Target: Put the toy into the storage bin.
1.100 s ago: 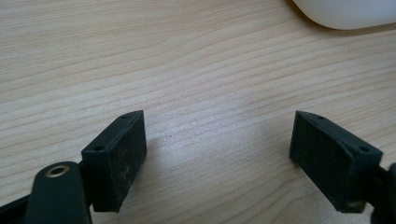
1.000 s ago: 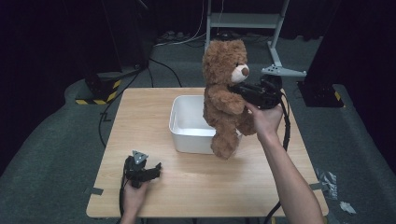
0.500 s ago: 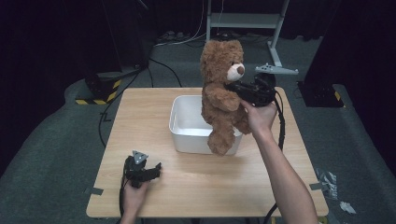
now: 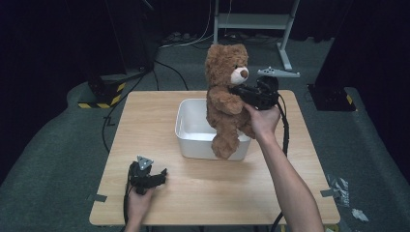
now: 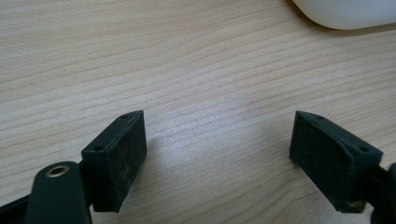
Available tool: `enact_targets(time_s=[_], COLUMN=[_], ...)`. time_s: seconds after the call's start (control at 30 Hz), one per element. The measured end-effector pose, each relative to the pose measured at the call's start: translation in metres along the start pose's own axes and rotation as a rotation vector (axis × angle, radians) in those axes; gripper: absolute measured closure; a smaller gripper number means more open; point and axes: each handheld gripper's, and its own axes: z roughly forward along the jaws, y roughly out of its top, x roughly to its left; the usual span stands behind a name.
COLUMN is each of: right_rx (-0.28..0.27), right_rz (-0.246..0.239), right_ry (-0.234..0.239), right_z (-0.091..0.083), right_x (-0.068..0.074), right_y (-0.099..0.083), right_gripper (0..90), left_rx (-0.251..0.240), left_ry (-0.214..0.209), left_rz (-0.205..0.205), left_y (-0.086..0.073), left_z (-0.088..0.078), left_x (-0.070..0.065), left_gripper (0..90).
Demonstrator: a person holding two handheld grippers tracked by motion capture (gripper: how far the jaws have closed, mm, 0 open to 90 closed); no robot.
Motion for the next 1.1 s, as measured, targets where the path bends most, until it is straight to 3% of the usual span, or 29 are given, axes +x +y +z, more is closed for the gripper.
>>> enact_targets(time_s=[1.1], right_rx=[0.032], right_rz=[0.028], right_ry=[-0.025], right_z=[0.018], right_x=[-0.009], right_y=[-0.019], right_gripper=[77.8], left_rx=[-0.004], left_ry=[-0.003], left_rz=[-0.007], left_y=[0.000], left_z=[0.000], left_x=[0.000], left_gripper=[18.7])
